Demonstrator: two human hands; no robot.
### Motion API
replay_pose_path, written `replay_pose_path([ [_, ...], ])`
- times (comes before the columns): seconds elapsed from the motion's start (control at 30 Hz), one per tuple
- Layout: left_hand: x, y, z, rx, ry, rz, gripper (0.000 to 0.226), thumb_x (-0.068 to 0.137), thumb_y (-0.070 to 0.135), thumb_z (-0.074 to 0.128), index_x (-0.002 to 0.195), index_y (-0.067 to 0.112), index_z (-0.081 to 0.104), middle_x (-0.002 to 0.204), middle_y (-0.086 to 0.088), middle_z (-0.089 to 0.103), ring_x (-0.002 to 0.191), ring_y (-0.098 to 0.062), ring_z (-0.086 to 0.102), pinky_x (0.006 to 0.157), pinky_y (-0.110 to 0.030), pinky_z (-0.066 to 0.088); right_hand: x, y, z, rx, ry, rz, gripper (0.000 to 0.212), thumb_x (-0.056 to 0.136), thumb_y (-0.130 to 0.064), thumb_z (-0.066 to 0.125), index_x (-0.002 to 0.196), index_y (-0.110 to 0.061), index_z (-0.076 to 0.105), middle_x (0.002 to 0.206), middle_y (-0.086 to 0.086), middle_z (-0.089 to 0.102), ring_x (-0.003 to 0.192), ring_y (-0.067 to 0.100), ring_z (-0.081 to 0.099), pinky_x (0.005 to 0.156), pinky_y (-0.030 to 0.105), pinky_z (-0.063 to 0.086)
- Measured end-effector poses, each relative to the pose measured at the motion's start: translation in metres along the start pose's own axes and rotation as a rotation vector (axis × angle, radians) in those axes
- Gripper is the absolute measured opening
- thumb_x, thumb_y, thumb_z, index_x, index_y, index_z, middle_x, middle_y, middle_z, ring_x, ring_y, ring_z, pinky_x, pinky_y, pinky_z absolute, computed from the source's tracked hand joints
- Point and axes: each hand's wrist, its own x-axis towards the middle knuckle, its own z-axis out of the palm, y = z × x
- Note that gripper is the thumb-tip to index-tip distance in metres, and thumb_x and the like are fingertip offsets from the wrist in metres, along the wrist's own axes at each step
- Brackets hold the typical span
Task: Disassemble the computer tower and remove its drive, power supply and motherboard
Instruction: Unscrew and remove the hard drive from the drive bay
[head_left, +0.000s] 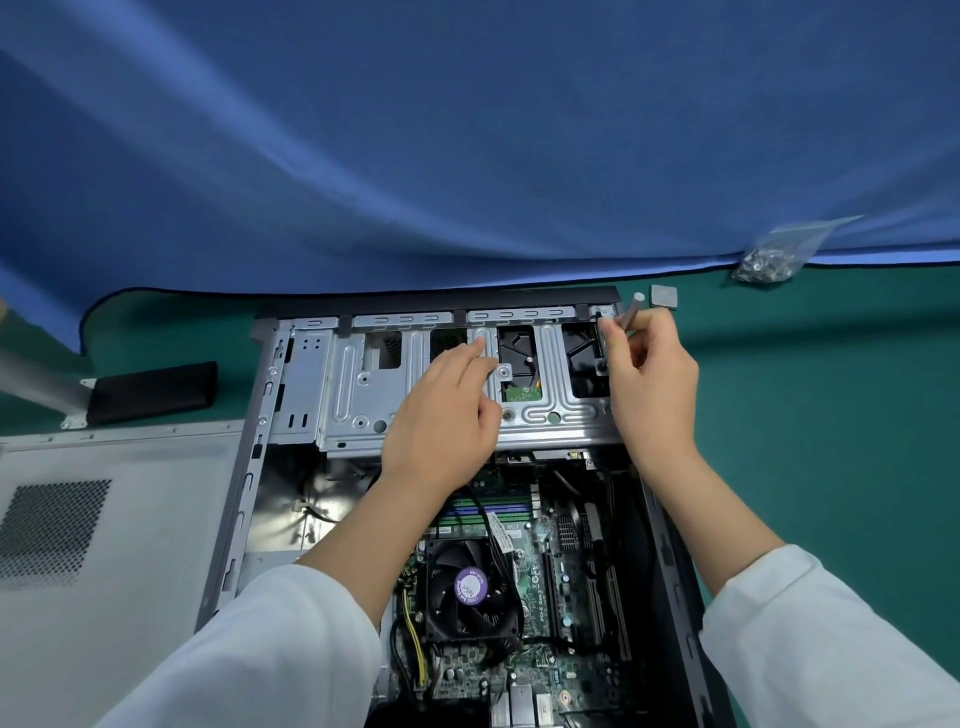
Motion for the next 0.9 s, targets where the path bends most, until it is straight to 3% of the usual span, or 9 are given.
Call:
replay_pose_path([
  [0.07, 0.0, 0.0, 0.0, 0.003, 0.002, -0.001, 0.039, 0.088, 0.016, 0.042, 0.124, 0.016, 0.057, 0.142, 0.003, 0.046, 0.13, -0.013, 0.04, 0.098, -0.029, 0.041, 0.0, -0.001, 0.0, 0.004, 0.005, -0.015, 0.016, 0.094, -0.028, 0.055, 0.086, -0.015, 0.053, 0.06, -0.012, 0.052, 0.058, -0.001, 0.049, 0.052, 0.014, 0.035],
  [0.17, 0.0, 0.0, 0.001, 0.004, 0.005, 0.001, 0.039, 0.088, 0.015, 0.043, 0.124, 0.015, 0.058, 0.141, 0.002, 0.046, 0.129, -0.014, 0.04, 0.098, -0.029, 0.041, -0.002, -0.003, -0.002, -0.045, -0.011, -0.053, 0.015, 0.097, -0.019, 0.047, 0.089, -0.009, 0.054, 0.066, -0.007, 0.055, 0.063, 0.015, 0.051, 0.062, 0.034, 0.041],
  [0.23, 0.0, 0.0, 0.001, 0.003, 0.01, 0.006, 0.039, 0.087, 0.014, 0.044, 0.123, 0.014, 0.058, 0.141, 0.001, 0.047, 0.128, -0.014, 0.042, 0.098, -0.029, 0.041, -0.003, -0.004, -0.004, -0.07, -0.054, -0.063, 0.014, 0.098, -0.015, 0.043, 0.09, -0.009, 0.053, 0.075, -0.002, 0.058, 0.069, 0.022, 0.052, 0.065, 0.038, 0.043],
  [0.33, 0.0, 0.001, 0.001, 0.003, 0.006, -0.001, 0.04, 0.087, 0.015, 0.043, 0.123, 0.015, 0.058, 0.141, 0.002, 0.047, 0.128, -0.014, 0.042, 0.098, -0.03, 0.041, -0.001, -0.007, -0.009, -0.128, -0.152, -0.06, 0.014, 0.099, -0.015, 0.039, 0.092, -0.013, 0.05, 0.087, -0.002, 0.058, 0.078, 0.022, 0.053, 0.066, 0.036, 0.041],
  [0.5, 0.0, 0.001, 0.0, 0.007, 0.004, -0.001, 0.039, 0.087, 0.014, 0.043, 0.123, 0.015, 0.057, 0.141, 0.003, 0.047, 0.127, -0.014, 0.043, 0.096, -0.03, 0.043, 0.012, -0.022, -0.019, -0.266, -0.256, -0.007, 0.035, 0.098, -0.044, 0.039, 0.085, -0.014, 0.049, 0.07, -0.001, 0.054, 0.069, 0.022, 0.05, 0.06, 0.033, 0.031],
  [0.7, 0.0, 0.001, 0.0, 0.021, 0.008, 0.0, 0.04, 0.087, 0.015, 0.042, 0.124, 0.016, 0.057, 0.141, 0.003, 0.047, 0.126, -0.012, 0.043, 0.095, -0.028, 0.042, 0.021, -0.029, -0.023, -0.428, -0.343, 0.026, 0.026, 0.102, -0.029, 0.031, 0.1, -0.008, 0.047, 0.083, 0.01, 0.055, 0.075, 0.03, 0.049, 0.063, 0.034, 0.035],
  [0.9, 0.0, 0.002, 0.0, 0.021, 0.02, 0.007, 0.039, 0.087, 0.013, 0.045, 0.123, 0.014, 0.058, 0.14, 0.002, 0.048, 0.125, -0.014, 0.045, 0.094, -0.029, 0.043, 0.023, -0.034, -0.027, -0.433, -0.444, 0.049, 0.018, 0.099, -0.022, 0.032, 0.095, -0.01, 0.044, 0.071, 0.001, 0.048, 0.064, 0.021, 0.045, 0.051, 0.03, 0.029],
])
